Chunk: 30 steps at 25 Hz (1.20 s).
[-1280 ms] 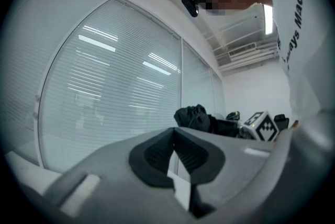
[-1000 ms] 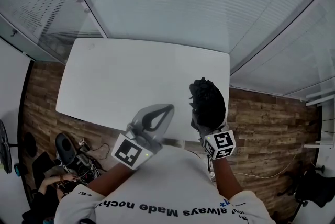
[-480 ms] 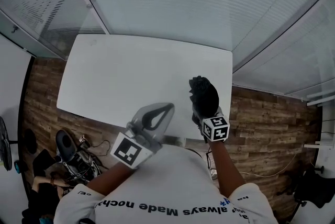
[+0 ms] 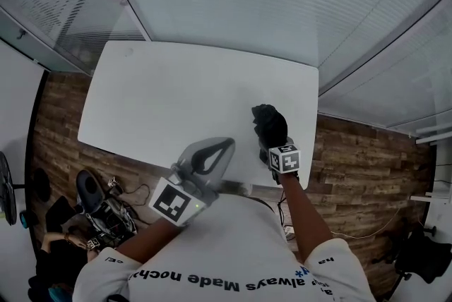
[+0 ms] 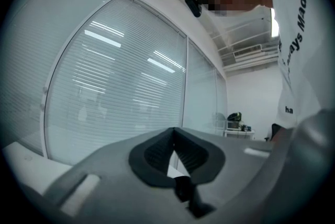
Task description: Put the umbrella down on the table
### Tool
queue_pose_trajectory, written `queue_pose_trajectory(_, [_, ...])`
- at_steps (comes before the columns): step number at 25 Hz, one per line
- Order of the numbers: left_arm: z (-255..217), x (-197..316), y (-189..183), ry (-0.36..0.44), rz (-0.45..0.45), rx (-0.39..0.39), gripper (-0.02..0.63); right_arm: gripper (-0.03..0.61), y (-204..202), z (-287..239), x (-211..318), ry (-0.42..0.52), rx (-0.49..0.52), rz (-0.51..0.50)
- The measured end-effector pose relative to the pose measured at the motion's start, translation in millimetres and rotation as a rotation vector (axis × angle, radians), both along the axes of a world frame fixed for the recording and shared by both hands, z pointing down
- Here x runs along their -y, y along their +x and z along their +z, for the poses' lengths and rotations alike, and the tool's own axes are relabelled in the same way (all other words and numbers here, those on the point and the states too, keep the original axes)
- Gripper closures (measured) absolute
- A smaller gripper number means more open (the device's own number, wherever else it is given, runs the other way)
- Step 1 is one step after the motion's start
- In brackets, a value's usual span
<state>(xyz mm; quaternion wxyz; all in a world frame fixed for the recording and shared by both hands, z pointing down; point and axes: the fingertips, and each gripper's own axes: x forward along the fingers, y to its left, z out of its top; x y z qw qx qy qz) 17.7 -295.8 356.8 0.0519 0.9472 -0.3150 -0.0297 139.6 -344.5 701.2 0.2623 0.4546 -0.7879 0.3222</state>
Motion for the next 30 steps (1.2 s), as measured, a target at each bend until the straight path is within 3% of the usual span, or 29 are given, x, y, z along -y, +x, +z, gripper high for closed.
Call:
queue_pose_trajectory(7, [1.8, 0.8, -4.6, -0.001, -0.007, 0.011, 0.611, 0.339, 3.5, 56.0, -2.0, -0.137, -0.061, -0.002])
queue_pose_trajectory(16, [4.3, 3.3, -8.0, -0.013, -0.017, 0.020, 0.611, 0.336, 9.9, 82.4, -5.4, -0.245, -0.101, 0.019])
queue_pose_trajectory(30, [5.3, 5.6, -5.0, -0.007, -0.021, 0.018, 0.611, 0.310, 9.1, 104.7, -17.6, -0.316, -0.107, 0.027])
